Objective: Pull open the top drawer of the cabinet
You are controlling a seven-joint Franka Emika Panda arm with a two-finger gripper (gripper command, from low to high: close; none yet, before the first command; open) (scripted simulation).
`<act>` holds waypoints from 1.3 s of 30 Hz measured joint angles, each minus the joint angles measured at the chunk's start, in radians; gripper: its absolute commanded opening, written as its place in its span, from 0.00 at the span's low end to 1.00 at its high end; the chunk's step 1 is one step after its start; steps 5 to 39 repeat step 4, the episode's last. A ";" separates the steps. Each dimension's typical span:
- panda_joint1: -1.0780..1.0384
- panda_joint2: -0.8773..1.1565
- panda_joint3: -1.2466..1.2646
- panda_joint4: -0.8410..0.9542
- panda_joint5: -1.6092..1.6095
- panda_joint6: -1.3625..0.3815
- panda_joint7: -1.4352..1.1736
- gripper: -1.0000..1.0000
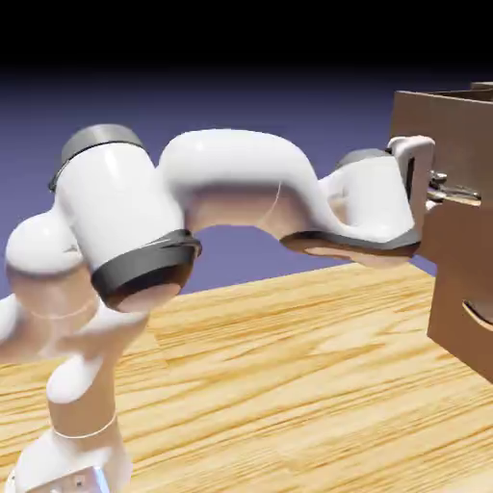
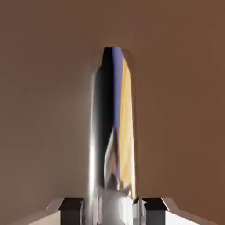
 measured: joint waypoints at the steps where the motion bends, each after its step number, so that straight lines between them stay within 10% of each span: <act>1: -0.036 -0.006 0.028 -0.029 0.001 -0.004 -0.002 0.00; 2: -0.042 -0.007 0.032 -0.034 0.001 -0.005 -0.002 1.00; 39: -0.043 -0.008 0.032 -0.034 0.003 -0.004 -0.002 1.00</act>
